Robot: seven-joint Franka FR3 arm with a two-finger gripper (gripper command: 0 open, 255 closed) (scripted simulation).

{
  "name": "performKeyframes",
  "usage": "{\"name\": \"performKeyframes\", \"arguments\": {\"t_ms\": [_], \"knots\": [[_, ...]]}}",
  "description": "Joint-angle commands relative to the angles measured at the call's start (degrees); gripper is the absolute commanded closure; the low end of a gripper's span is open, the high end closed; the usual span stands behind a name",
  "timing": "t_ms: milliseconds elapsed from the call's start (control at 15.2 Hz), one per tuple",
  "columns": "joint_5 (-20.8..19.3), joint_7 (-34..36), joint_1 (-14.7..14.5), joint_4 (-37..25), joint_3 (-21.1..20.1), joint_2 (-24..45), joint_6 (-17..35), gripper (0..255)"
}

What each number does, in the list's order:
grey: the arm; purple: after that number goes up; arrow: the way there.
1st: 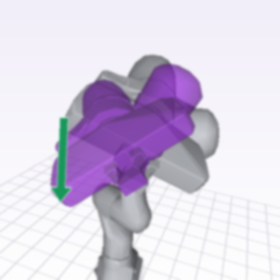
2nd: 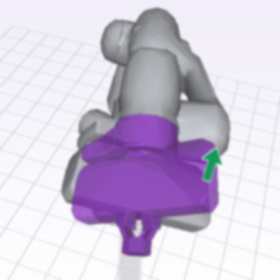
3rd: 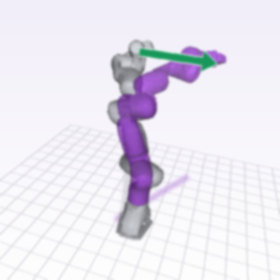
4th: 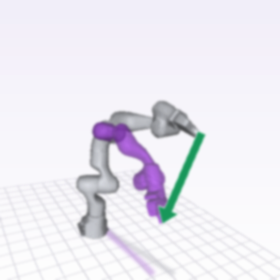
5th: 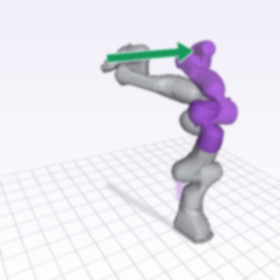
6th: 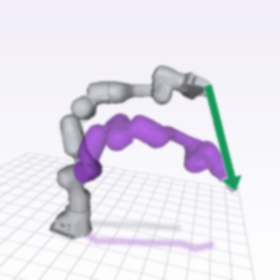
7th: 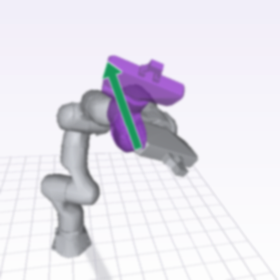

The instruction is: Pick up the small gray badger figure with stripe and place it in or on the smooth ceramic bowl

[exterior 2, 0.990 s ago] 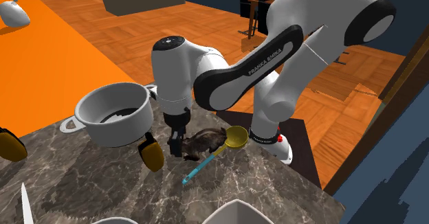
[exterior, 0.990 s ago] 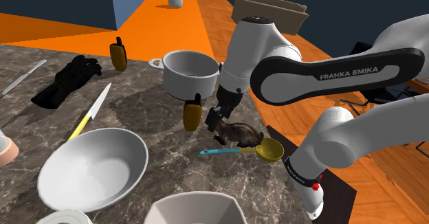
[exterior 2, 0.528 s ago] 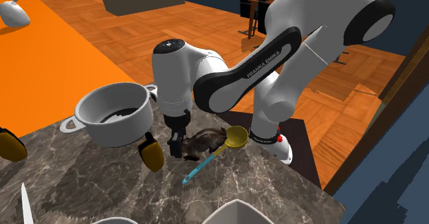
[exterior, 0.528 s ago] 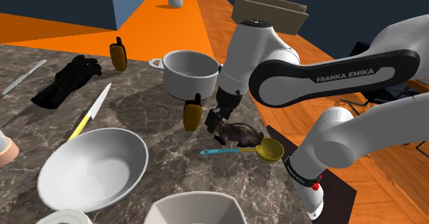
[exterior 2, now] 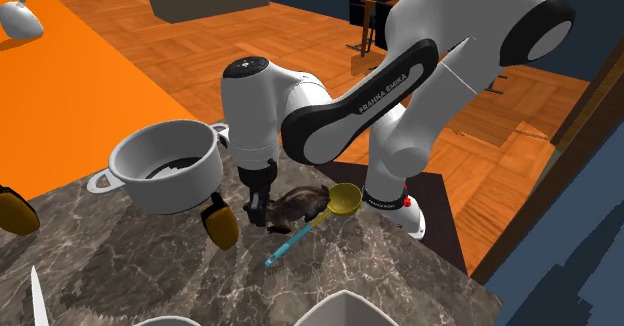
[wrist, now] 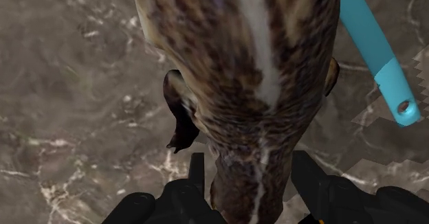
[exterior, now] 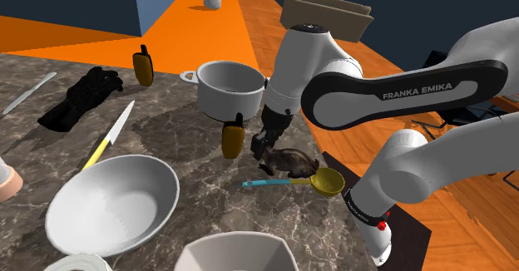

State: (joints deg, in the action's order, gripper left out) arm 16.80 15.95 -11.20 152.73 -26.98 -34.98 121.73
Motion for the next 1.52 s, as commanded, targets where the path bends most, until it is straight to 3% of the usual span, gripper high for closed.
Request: {"name": "performKeyframes", "arguments": {"t_ms": [0, 1452], "knots": [[0.01, 0.00, -0.01, 0.02, -0.02, 0.02, -0.02, 255], [-2.69, 0.16, 0.70, -12.58, 3.96, -4.15, -16.77, 255]]}}
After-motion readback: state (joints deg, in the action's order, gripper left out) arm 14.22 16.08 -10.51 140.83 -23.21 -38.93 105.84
